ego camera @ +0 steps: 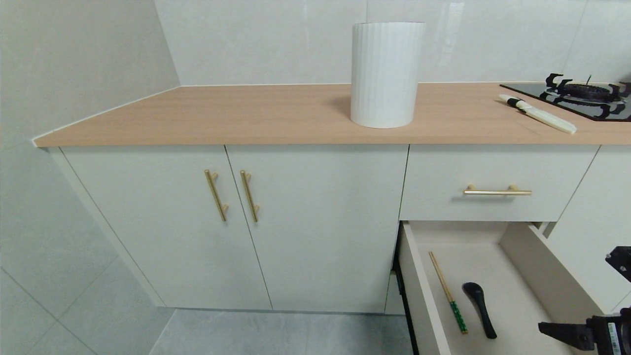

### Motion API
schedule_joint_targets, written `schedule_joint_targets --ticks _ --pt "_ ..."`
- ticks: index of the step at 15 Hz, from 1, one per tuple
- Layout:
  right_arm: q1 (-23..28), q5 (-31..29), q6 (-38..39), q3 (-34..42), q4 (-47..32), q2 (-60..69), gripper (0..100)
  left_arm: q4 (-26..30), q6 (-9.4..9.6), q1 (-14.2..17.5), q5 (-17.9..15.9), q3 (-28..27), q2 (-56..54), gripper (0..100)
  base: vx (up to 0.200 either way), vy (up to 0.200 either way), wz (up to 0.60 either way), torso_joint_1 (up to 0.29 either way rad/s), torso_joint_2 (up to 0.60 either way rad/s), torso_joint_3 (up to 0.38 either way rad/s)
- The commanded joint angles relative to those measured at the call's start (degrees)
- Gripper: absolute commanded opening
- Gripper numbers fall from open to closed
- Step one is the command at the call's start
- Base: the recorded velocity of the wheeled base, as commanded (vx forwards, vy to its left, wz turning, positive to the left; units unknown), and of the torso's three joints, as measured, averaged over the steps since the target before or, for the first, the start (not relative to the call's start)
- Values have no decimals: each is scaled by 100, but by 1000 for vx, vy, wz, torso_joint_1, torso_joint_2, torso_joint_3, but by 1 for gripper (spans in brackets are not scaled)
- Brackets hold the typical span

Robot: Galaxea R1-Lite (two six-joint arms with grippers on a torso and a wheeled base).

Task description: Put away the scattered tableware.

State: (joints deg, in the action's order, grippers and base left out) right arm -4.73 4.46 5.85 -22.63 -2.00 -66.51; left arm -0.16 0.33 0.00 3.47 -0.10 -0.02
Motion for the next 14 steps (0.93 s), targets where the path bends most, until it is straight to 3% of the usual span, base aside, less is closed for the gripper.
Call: schedule_joint_targets --ticks 1,3,9,14 --pt "-2 55 4 153 -266 613 100 -2 11 0 4 1 2 100 0 0 0 0 0 0" --pt "-2 55 -5 373 -292 903 100 -2 -24 0 4 1 2 100 0 0 0 0 0 0" --pt "-19 64 -31 566 -530 1053 100 -2 -24 0 4 1 2 100 -200 0 0 1 0 3" --pt "-397 46 -31 549 -1198 1061 100 -2 -112 0 4 1 2 100 0 0 0 0 0 0"
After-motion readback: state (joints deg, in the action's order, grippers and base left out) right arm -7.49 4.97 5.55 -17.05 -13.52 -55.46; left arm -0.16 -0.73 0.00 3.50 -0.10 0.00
